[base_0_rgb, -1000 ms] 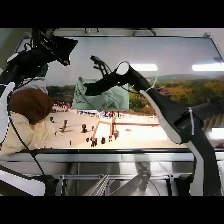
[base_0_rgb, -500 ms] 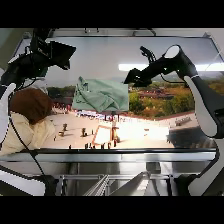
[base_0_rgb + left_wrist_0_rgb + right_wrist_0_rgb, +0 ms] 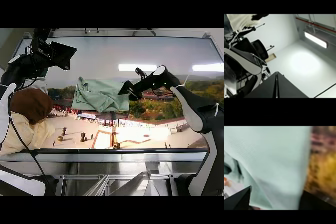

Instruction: Fold the shirts.

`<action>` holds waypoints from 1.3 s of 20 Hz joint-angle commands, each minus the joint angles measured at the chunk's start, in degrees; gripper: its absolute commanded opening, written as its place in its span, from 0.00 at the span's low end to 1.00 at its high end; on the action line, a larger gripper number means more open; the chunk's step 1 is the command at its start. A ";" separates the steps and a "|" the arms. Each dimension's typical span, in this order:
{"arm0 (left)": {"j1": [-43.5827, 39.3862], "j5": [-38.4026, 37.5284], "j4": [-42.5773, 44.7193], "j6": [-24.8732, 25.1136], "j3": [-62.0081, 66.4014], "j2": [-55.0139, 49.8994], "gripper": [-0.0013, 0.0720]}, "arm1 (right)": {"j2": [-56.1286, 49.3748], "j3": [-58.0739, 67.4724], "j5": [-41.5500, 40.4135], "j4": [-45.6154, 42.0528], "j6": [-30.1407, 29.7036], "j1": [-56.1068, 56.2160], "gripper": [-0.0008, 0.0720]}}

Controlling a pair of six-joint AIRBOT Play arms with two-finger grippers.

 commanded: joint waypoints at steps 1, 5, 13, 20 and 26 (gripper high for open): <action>-0.02 -0.09 0.07 -0.02 -0.02 0.02 0.02 | -1.79 -0.28 -4.85 6.67 -3.10 3.34 0.53; -0.02 -1.55 0.04 -0.07 -0.02 0.02 0.02 | 1.62 0.68 -0.04 10.95 -6.12 1.81 0.04; -0.17 -3.19 0.07 -0.02 -0.02 0.02 0.02 | 26.51 7.63 9.57 -41.00 16.90 -24.92 0.04; -4.22 -3.41 0.11 -0.02 -0.02 0.02 0.02 | 29.66 6.05 23.52 -51.34 18.40 -52.39 0.04; -10.32 -3.17 4.94 0.42 -0.02 0.00 0.02 | 35.17 -14.36 17.40 -51.28 13.16 -67.04 0.04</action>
